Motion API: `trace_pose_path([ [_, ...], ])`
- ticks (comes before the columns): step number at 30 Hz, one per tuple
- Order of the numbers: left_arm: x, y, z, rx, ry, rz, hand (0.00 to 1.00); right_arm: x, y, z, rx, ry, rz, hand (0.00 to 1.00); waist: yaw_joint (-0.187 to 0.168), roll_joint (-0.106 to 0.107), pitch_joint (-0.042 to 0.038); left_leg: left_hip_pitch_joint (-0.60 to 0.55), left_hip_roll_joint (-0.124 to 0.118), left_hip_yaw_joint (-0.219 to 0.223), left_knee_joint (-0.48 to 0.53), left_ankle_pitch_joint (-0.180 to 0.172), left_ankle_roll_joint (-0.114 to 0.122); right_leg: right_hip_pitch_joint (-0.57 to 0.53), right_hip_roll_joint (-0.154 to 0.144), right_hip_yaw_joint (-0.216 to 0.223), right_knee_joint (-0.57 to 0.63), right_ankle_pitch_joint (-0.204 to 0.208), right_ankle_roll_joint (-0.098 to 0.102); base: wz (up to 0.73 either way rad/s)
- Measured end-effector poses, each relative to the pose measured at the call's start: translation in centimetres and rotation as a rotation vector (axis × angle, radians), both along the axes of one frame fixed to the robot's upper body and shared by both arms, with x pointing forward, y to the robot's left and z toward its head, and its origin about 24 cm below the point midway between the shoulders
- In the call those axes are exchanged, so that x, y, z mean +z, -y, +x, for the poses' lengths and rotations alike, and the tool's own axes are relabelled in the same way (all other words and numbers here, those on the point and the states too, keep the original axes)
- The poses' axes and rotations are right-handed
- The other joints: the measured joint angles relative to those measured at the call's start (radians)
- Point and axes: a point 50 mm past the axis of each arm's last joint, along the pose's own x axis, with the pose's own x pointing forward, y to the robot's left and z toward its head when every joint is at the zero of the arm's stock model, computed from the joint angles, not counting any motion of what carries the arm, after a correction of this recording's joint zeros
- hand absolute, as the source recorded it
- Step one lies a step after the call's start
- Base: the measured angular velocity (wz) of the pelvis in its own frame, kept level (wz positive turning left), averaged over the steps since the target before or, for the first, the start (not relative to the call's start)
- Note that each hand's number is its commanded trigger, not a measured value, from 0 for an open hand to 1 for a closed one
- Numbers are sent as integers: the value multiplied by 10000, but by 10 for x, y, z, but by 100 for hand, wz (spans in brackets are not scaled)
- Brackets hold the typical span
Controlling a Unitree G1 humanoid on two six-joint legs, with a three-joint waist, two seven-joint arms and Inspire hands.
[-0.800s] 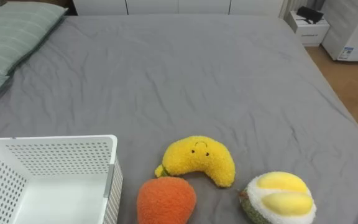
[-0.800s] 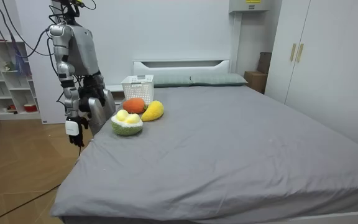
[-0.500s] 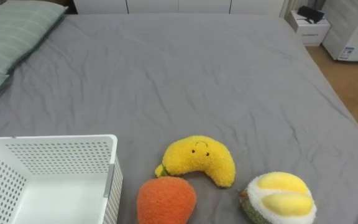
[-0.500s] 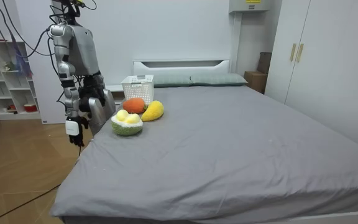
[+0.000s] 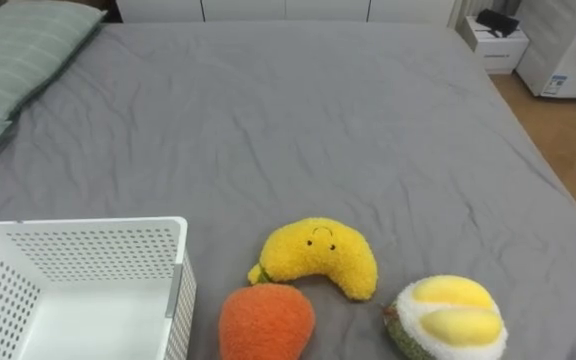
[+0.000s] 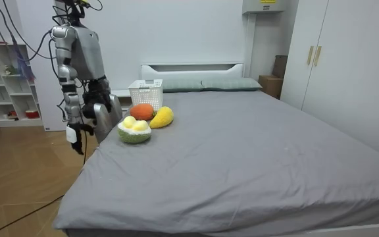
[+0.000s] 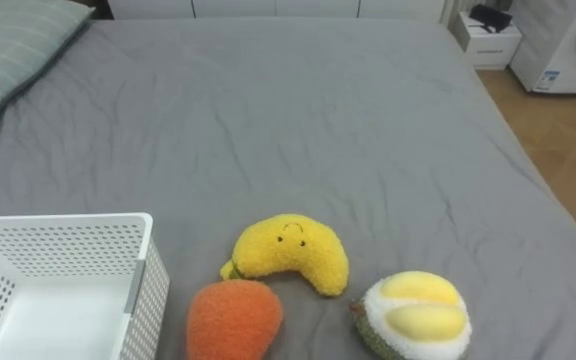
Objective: Collect toys from the bed
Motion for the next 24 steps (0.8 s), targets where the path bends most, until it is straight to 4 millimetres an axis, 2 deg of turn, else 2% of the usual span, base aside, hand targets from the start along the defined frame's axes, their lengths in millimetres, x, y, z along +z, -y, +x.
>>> trace_pose_path([
  [4,2,-7,-6,366,-55,189,0,3,9,-5,-2052,184,-673,0,-353,-222,34,184,14,106,-52,1,-3,133,13,74,-15,-5,4,-6],
  [7,4,-15,-10,831,-209,402,0,6,24,3,-3812,573,-1414,0,-494,-465,52,264,32,212,-90,2,-4,134,35,196,6,14,-7,-13],
  [9,6,-21,-10,808,-225,554,0,10,41,15,-4072,941,-2199,0,-516,-580,52,229,31,253,-81,-1,2,72,39,254,20,48,-10,-15],
  [11,7,-26,-8,718,-105,731,0,21,71,46,-3889,1936,-3529,0,-517,-678,21,64,33,359,-38,0,11,-136,43,327,25,129,5,-17],
  [12,7,-28,-8,758,-93,806,0,26,79,56,-3897,2342,-3893,0,-520,-670,25,32,36,379,-37,1,12,-174,49,351,19,144,8,-10],
  [14,10,-37,-4,570,42,1083,0,47,105,93,-3547,3808,-5176,0,-564,-787,13,-41,38,392,-32,14,24,-253,81,451,11,199,13,-2],
  [15,10,-39,-3,508,88,1145,0,54,109,103,-3409,4245,-5471,0,-540,-795,23,-52,39,397,-31,14,24,-264,81,453,14,199,14,0],
  [16,11,-41,-2,441,134,1225,0,68,117,126,-3123,5160,-6012,0,-514,-816,16,-80,48,423,-18,13,24,-301,83,450,21,199,14,-4],
  [17,11,-43,0,332,188,1289,0,84,120,148,-2650,6112,-6470,0,-523,-788,-12,-175,55,436,17,14,23,-391,89,449,15,211,6,0],
  [18,12,-45,3,256,265,1330,0,91,121,158,-2388,6531,-6684,0,-540,-771,-27,-226,60,437,36,13,22,-441,92,446,5,221,3,0],
  [19,12,-46,6,78,396,1409,0,105,122,174,-1759,7267,-7094,0,-487,-814,-63,-289,63,441,40,19,16,-553,99,456,15,234,-9,0],
  [20,12,-46,6,57,481,1453,0,119,121,191,-1084,7902,-7594,0,-483,-821,-59,-304,64,447,29,20,16,-550,104,452,19,252,-7,0],
  [23,12,-46,8,-117,634,1572,0,143,113,221,-25,9211,-8175,0,-465,-801,-55,-344,78,443,-11,21,13,-553,123,431,15,262,-3,5],
  [24,12,-46,9,-176,672,1594,0,148,111,225,234,9441,-8239,0,-456,-772,-41,-375,82,443,-15,22,12,-554,151,426,13,263,-3,0],
])
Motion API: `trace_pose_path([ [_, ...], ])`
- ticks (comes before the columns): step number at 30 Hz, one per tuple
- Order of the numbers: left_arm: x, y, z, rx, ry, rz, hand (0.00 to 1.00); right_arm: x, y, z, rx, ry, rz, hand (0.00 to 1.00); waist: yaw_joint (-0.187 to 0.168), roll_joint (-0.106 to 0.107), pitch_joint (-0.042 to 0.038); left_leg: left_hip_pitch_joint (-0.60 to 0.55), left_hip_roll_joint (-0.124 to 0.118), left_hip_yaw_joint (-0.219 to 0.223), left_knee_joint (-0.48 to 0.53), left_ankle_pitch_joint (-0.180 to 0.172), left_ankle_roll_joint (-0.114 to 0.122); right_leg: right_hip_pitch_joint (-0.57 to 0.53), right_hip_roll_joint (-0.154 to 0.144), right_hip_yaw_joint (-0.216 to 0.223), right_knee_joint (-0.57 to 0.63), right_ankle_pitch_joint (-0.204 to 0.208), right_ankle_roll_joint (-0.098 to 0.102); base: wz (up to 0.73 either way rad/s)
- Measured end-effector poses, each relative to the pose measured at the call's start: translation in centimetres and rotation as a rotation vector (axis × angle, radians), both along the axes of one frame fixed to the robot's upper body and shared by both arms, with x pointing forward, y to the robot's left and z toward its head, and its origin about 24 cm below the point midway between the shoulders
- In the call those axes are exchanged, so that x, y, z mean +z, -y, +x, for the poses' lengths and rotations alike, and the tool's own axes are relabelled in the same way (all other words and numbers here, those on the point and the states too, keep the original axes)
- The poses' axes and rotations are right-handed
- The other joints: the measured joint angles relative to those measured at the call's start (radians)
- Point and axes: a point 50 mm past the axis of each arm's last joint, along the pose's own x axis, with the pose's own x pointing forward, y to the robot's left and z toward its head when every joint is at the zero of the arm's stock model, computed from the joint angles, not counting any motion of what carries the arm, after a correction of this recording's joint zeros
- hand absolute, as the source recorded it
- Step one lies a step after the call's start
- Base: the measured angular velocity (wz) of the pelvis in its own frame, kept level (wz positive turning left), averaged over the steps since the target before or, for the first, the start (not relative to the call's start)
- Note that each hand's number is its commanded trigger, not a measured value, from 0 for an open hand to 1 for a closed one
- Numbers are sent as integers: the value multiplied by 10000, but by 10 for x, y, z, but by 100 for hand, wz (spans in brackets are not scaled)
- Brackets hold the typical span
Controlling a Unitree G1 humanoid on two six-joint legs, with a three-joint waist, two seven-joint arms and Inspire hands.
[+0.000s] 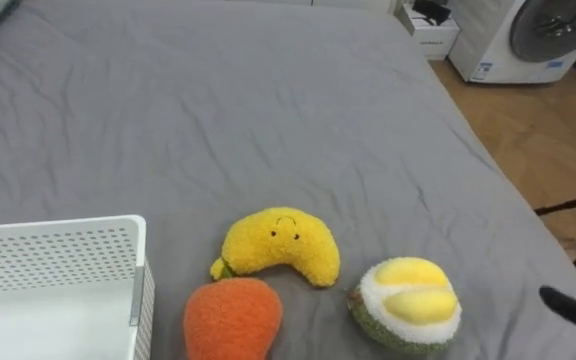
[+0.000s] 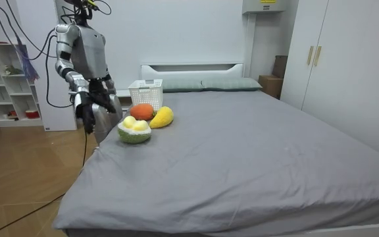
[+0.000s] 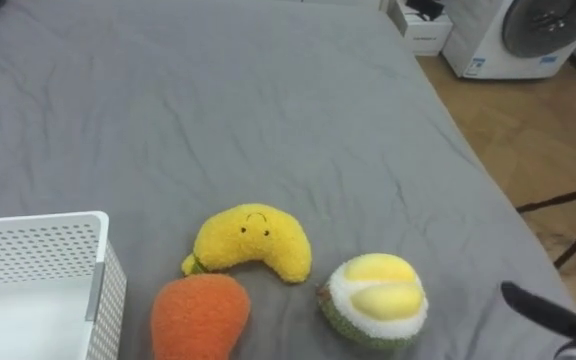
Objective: Collect toys from the bed
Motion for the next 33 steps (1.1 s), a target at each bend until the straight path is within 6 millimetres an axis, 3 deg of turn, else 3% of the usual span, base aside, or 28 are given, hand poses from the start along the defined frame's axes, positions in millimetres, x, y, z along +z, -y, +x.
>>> trace_pose_path([
  [2,0,1,2,-98,79,56,0,11,-12,14,1205,240,-692,0,16,59,25,-10,12,1,-13,0,-4,7,0,0,3,1,0,0],
  [7,-1,4,5,-280,326,44,0,23,-30,29,2925,435,-1419,0,71,248,-9,-12,29,8,-16,3,-12,28,-28,-38,36,4,-2,0],
  [15,-1,4,7,-377,524,85,0,17,-58,42,5602,-625,-2537,0,436,242,3,9,21,-78,12,10,-26,161,-64,-202,-11,3,-15,3],
  [21,-1,4,13,-337,700,87,0,-1,-73,40,7492,-2338,-3504,0,848,244,-4,1,-12,-187,33,13,-22,240,-72,-261,-150,8,-23,5],
  [26,-2,5,14,-339,713,78,0,-33,-73,27,8389,-4231,-3075,0,1072,243,2,25,-37,-354,27,17,-15,343,-125,-500,-170,2,-11,10],
  [33,-2,5,14,-348,721,183,0,-52,-70,18,8826,-5496,-2729,0,1113,169,23,23,-53,-390,21,19,-11,377,-137,-520,-181,-3,-5,1],
])
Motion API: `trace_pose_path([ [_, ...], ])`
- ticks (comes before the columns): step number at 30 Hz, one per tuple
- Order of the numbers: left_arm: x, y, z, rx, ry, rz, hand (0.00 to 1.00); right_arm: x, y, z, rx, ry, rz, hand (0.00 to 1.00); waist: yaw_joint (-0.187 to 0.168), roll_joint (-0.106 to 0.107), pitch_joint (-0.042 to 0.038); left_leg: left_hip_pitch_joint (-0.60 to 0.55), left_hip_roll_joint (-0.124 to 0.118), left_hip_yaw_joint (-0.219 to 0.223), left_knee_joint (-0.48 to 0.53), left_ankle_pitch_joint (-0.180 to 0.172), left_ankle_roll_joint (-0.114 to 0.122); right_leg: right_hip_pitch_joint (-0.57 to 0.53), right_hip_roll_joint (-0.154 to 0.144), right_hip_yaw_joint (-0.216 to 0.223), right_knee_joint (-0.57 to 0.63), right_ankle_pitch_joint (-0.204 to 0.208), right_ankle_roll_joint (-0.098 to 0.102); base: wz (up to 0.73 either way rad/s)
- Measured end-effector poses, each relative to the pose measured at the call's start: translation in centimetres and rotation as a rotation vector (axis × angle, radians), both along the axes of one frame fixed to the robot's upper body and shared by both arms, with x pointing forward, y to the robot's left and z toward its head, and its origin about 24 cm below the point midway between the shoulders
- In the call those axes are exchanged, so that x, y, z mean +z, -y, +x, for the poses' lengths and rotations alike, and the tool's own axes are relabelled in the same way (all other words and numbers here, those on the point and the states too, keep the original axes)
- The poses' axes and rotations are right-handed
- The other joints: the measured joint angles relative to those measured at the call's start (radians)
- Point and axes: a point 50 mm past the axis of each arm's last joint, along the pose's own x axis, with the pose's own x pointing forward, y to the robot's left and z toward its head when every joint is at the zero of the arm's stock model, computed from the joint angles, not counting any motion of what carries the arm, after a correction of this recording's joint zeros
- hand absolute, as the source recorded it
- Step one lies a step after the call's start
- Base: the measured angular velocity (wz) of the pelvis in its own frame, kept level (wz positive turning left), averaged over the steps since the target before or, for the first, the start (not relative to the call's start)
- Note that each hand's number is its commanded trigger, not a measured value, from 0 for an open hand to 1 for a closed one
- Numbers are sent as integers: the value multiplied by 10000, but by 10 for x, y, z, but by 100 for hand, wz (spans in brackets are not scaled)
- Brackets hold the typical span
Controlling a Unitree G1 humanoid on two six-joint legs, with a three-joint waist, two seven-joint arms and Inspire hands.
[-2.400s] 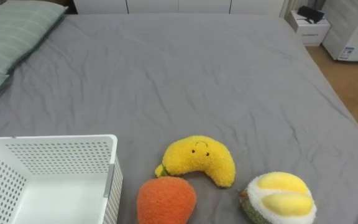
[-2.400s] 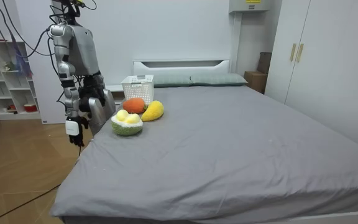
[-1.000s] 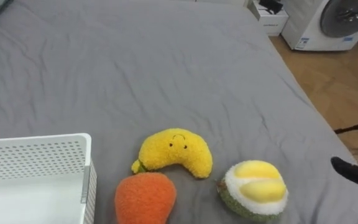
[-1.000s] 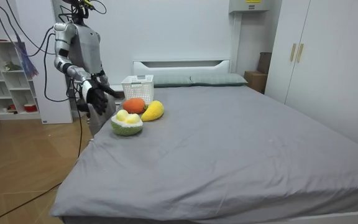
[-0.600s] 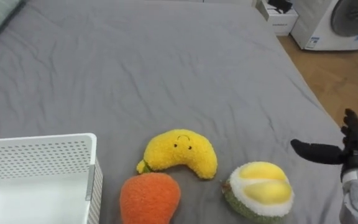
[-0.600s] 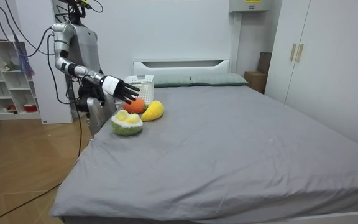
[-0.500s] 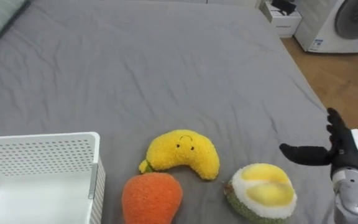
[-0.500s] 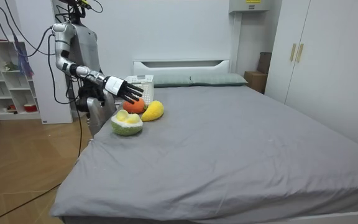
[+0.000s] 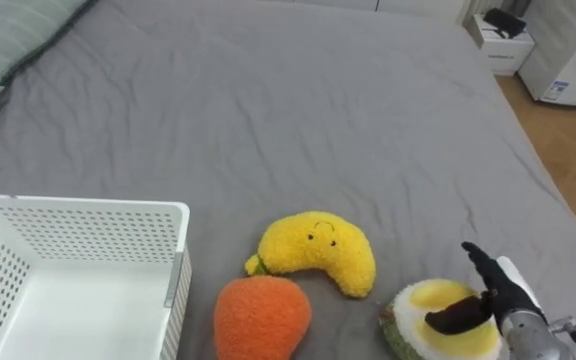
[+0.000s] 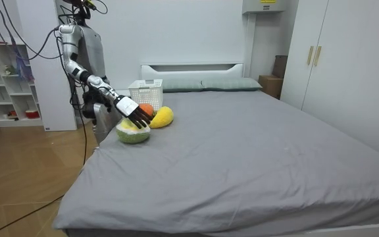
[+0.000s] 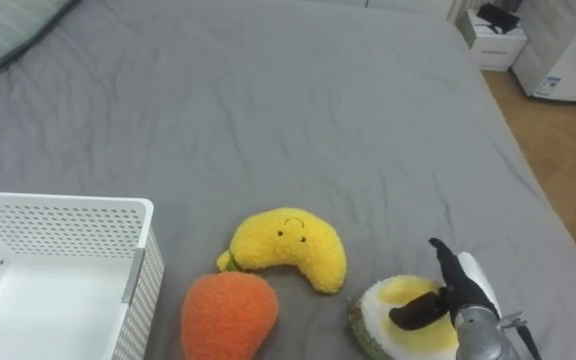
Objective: Collect toys from the bed
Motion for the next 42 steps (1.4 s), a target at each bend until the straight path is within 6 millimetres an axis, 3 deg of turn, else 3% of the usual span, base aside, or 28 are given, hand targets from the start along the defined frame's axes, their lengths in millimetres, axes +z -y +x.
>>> trace_pose_path([
  [5,0,-2,1,29,-56,94,0,-19,-7,-12,517,-1295,100,0,49,-83,16,-21,-27,-95,26,4,9,-3,-7,-21,-16,-2,3,2],
  [11,1,-4,0,-1,-268,118,0,-28,-7,-17,953,-2259,-209,0,106,-165,10,-39,-44,-180,56,-2,15,114,-12,-127,-164,2,13,4],
  [12,1,-4,-1,-2,-285,115,0,-29,-7,-19,932,-2346,-196,5,125,-174,4,-39,-44,-190,67,-7,21,129,-15,-152,-164,2,14,9],
  [13,1,-4,0,-25,-297,101,0,-31,-6,-20,906,-2480,-193,17,157,-178,1,-42,-45,-200,93,-17,31,147,-21,-180,-165,1,15,6],
  [14,1,-3,1,-35,-293,90,0,-32,-6,-21,949,-2564,-231,72,198,-171,3,-45,-45,-207,115,-23,38,158,-25,-206,-164,4,19,5],
  [15,1,-3,1,-35,-292,84,0,-32,-6,-21,980,-2591,-245,100,205,-169,3,-47,-45,-215,122,-25,40,162,-27,-230,-162,6,22,4],
  [31,0,0,12,-396,-47,-23,0,-39,-5,-27,1284,-3090,-740,100,479,-73,0,-110,-48,-407,291,-51,39,255,-9,-288,-155,10,23,3],
  [42,0,1,29,-522,359,-8,0,-24,-14,-9,1930,-2395,-749,100,382,-74,-41,-194,-66,-425,258,-45,41,180,-21,-293,-148,8,25,0],
])
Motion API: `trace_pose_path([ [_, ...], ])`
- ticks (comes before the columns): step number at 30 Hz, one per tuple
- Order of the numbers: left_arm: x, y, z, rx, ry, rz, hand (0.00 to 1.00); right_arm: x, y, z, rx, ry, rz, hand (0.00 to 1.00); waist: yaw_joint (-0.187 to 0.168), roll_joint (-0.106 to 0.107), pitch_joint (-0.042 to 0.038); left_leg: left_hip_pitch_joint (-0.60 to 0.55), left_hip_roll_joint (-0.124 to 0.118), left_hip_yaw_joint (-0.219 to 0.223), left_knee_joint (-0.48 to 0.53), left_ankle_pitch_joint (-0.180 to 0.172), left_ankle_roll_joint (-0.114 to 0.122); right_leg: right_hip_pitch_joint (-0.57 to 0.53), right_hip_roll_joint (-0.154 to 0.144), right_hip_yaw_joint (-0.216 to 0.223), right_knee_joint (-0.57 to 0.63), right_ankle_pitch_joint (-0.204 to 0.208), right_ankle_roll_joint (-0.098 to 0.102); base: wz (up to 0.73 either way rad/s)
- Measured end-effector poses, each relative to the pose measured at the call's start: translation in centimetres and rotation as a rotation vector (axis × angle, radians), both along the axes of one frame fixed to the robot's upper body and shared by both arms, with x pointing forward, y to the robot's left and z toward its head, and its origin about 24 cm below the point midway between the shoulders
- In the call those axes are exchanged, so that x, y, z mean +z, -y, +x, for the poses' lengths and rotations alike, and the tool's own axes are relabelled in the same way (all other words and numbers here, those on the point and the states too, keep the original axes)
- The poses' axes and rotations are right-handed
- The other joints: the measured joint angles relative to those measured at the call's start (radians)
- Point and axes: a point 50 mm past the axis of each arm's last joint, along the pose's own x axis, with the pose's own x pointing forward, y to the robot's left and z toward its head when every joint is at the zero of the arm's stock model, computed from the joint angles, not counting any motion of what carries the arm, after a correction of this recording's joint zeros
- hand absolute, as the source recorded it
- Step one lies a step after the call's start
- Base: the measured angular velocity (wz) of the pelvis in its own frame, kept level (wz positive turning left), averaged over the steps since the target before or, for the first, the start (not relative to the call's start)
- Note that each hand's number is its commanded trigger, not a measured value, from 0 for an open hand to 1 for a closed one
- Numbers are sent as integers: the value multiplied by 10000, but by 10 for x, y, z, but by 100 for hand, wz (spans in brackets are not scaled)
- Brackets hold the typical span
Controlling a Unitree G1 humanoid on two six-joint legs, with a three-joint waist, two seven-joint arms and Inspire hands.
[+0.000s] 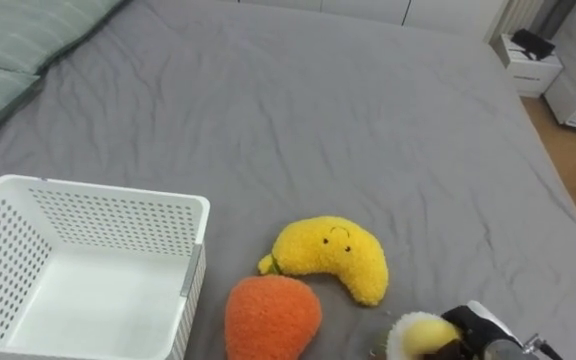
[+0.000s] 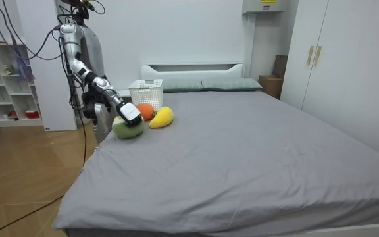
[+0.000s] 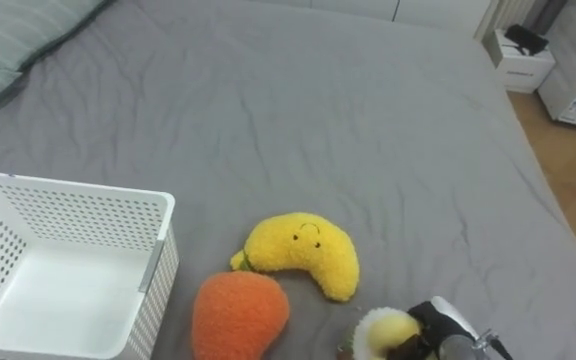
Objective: Collect toys from the bed
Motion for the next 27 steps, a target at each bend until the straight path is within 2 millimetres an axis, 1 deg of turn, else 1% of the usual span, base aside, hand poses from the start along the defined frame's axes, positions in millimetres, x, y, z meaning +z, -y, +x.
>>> trace_pose_path([
  [2,0,0,2,36,116,-37,0,18,-6,18,319,1024,34,100,-155,-5,0,5,-2,16,20,12,5,-52,-3,27,37,1,0,-4],
  [3,0,0,3,35,139,-40,0,24,-8,23,416,1353,45,100,-165,-3,1,8,-2,25,17,12,5,-61,-2,42,40,1,0,-4],
  [5,0,0,6,16,264,-27,0,50,-14,41,815,2676,83,100,-180,-14,6,2,-2,28,2,14,5,-82,-5,43,43,1,0,-2],
  [6,0,0,6,12,285,-23,0,56,-16,45,896,2978,108,100,-187,-17,7,3,-2,28,-5,14,5,-84,-5,42,43,1,0,0],
  [7,0,0,7,23,307,-32,0,69,-20,53,988,3559,239,100,-227,-47,-7,15,-3,20,-12,13,5,-75,-6,36,39,2,1,0],
  [8,0,1,9,125,383,-67,0,83,-23,59,1151,4199,369,100,-243,-54,0,15,-3,6,-18,13,5,-60,-4,24,42,2,1,3],
  [9,0,1,8,204,413,-87,0,91,-25,62,1246,4525,429,100,-240,-52,7,16,-3,5,-19,14,5,-55,-2,25,41,2,1,0],
  [11,-1,1,5,427,421,-128,0,116,-33,73,1527,5639,603,100,-229,-52,18,28,-3,-2,-32,12,5,-36,-2,25,47,4,3,0],
  [12,-1,1,5,445,442,-122,0,120,-34,76,1593,5839,610,100,-222,-60,26,28,-3,-2,-76,11,5,-37,-2,26,56,4,4,0],
  [13,-1,0,6,481,494,-117,0,130,-37,80,1695,6224,626,100,-185,-73,43,11,-3,-17,-76,11,5,-40,0,17,57,5,5,4],
  [14,0,0,6,551,543,-123,0,139,-38,81,1802,6588,627,100,-161,-89,46,-9,-6,-53,-69,10,5,-40,-4,-20,56,6,6,6],
  [15,-1,0,5,553,534,-128,0,144,-40,82,1892,6751,636,100,-162,-92,47,-17,-10,-77,-68,10,5,-40,-6,-39,56,6,6,7],
  [17,-1,0,5,552,525,-143,0,166,-47,91,2262,7482,809,100,-90,-70,65,-28,-11,-96,-66,13,3,-79,-4,-8,97,6,7,0],
  [18,-1,1,6,538,537,-152,0,171,-49,93,2347,7655,833,100,-100,-64,70,-28,-11,-96,-67,15,1,-91,-4,-8,119,5,7,0],
  [20,-1,2,8,524,636,-178,0,188,-54,100,2647,8245,915,100,52,-58,84,-29,-10,-102,-85,19,-2,-106,-3,-29,148,4,9,0],
  [21,-1,2,8,519,647,-179,0,191,-55,102,2701,8330,947,100,75,-61,84,-33,-10,-103,-85,20,-2,-108,-3,-45,147,4,9,0],
  [23,-1,2,10,505,697,-185,0,202,-60,109,2856,8567,1113,100,152,-116,80,-62,-25,-154,-85,28,5,-112,-7,-218,148,2,12,7],
  [27,0,1,11,504,710,-145,0,214,-69,117,3164,8750,1410,100,246,-245,68,-142,-53,-325,-76,62,8,-125,-3,-289,147,2,12,13],
])
